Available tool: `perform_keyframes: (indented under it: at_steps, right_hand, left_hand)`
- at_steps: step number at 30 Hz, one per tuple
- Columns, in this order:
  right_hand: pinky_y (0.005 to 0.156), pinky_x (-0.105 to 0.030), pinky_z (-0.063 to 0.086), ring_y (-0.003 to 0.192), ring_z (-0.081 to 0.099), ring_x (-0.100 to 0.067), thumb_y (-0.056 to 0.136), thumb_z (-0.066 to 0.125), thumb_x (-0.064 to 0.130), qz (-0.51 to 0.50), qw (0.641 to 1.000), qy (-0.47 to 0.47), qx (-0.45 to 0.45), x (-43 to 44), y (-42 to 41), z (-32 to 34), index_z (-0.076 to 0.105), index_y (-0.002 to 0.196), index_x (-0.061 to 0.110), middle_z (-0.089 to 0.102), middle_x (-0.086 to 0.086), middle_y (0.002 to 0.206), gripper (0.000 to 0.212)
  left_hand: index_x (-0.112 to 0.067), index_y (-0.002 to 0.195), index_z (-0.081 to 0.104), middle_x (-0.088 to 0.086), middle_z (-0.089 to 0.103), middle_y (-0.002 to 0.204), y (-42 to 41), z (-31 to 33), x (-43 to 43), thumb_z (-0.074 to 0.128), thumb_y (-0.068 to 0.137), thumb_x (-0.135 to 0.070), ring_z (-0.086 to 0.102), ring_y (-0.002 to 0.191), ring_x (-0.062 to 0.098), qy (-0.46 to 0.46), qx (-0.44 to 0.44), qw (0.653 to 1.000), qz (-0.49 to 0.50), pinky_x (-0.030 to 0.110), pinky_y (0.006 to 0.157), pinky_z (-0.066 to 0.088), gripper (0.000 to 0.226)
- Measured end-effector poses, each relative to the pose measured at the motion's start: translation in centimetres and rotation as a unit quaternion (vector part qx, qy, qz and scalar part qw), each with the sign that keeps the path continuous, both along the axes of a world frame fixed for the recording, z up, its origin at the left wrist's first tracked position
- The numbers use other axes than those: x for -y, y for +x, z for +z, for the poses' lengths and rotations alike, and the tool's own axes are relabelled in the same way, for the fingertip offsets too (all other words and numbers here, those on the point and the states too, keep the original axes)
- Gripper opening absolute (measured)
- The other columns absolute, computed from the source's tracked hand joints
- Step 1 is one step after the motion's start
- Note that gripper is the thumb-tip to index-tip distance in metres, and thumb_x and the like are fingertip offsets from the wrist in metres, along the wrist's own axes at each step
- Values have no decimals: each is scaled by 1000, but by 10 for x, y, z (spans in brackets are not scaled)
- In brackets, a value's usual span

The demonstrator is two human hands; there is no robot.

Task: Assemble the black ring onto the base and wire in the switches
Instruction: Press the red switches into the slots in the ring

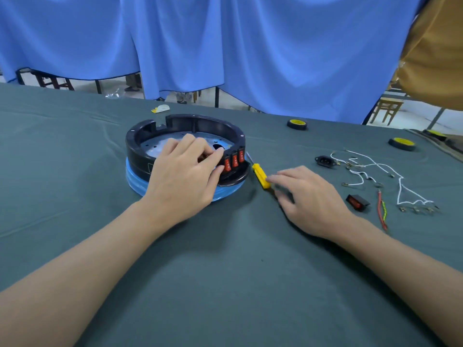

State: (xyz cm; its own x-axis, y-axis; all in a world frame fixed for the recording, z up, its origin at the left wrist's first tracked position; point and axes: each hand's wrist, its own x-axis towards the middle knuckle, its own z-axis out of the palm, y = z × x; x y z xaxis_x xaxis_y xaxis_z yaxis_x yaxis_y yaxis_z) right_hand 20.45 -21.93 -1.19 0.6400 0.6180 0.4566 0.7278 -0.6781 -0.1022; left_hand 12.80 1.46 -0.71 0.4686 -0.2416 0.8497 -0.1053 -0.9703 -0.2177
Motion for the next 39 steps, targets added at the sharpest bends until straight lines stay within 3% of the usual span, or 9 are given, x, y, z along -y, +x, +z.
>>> perform_keyframes:
  at_steps: [4,10,14,17,23,27,31,35,39]
  right_hand:
    - [84,-47,49,103,57,-29,85,60,12,-51,998,8,31,22,-6,7,74,101,15,69,0,110,21]
    - [96,-42,42,111,49,-38,86,53,24,-283,947,-147,-38,56,-3,34,64,117,20,56,-13,120,34]
    - [77,-36,37,101,53,-39,84,49,18,-348,915,-187,-75,58,-14,36,56,100,15,55,-15,116,18]
    - [70,-34,36,89,53,-35,83,49,11,-342,919,-187,-65,57,-15,34,53,93,16,58,-14,110,13]
    - [90,-37,44,115,52,-33,86,56,12,-248,959,-84,-114,62,0,30,62,121,29,62,-4,123,39]
    - [82,-23,40,91,60,-20,84,59,6,-125,985,26,-115,51,0,29,68,111,23,69,3,99,34]
    - [69,-14,25,85,60,-17,82,62,6,-76,991,-19,-105,42,-1,24,70,110,21,60,1,95,32]
    - [92,-21,31,112,50,-24,85,59,9,-71,988,-31,-137,47,-2,24,66,118,28,53,-4,112,38]
    - [73,-15,30,90,53,-15,87,62,7,-63,987,-41,-142,46,-3,25,71,113,26,51,20,79,34]
  left_hand:
    - [-3,118,69,10,66,87,0,-3,20,59,92,-29,59,77,32,46,7,999,-2,40,67,41,38]
    - [-6,116,68,5,72,101,-6,-6,17,57,93,-34,66,87,29,59,18,998,4,40,77,42,38]
    - [-7,111,69,3,71,103,-5,-9,18,55,94,-34,65,87,29,54,21,998,-2,39,78,40,34]
    - [-7,112,69,3,72,105,-4,-10,19,54,95,-33,65,88,28,48,19,999,-8,38,78,40,34]
    - [-7,112,69,3,71,105,-4,-10,18,55,95,-32,65,87,28,44,18,999,-12,39,76,40,33]
    - [-8,112,69,3,72,105,-3,-10,17,56,94,-33,65,87,27,43,22,999,-14,38,77,39,33]
    - [-8,112,69,3,72,105,-3,-10,17,56,94,-34,64,86,27,40,17,999,-15,39,77,39,34]
    - [-8,112,69,4,72,104,-3,-10,16,57,94,-34,64,86,28,39,15,999,-17,40,76,40,34]
    - [-7,112,69,5,71,103,-4,-9,15,57,94,-34,63,85,29,38,11,999,-18,39,76,40,34]
